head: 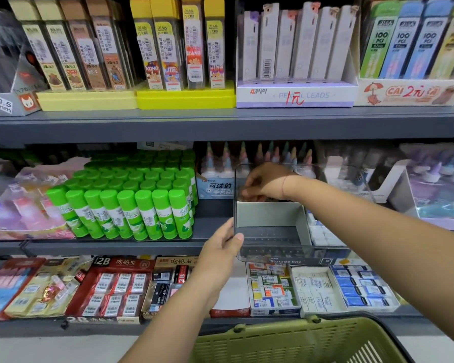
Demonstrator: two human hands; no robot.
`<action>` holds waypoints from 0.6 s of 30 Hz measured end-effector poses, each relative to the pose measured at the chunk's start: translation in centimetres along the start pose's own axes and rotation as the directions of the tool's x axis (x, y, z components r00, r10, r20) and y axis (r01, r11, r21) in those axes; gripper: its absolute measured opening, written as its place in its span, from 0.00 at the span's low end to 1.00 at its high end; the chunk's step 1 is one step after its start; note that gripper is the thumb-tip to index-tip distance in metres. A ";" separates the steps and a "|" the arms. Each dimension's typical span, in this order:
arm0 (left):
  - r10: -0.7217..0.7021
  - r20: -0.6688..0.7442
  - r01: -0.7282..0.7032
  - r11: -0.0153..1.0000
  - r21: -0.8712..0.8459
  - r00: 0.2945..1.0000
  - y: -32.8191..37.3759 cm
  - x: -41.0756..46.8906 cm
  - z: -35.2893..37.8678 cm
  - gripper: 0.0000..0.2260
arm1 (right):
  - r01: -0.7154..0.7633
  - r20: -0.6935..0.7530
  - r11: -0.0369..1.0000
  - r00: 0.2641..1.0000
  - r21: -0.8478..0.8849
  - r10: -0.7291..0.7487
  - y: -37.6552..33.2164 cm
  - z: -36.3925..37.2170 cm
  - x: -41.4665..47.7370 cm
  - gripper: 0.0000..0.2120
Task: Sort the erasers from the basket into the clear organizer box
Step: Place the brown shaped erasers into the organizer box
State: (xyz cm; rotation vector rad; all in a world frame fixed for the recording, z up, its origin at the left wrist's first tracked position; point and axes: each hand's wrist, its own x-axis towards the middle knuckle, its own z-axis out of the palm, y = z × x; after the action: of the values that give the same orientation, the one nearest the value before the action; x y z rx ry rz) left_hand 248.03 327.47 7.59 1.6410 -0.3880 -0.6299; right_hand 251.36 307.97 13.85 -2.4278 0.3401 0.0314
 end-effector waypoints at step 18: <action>-0.040 -0.328 0.299 0.524 0.797 0.944 -16.0 -10.3 -4.6 0.33 | -0.326 0.465 0.942 0.847 0.075 0.256 17.2 22.7 -25.8 0.21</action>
State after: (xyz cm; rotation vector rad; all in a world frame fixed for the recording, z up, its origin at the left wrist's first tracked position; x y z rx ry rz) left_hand 241.05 339.84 -5.88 2.7153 -0.3431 -0.3373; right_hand 223.59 315.78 -11.58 -2.1143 0.4749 0.6707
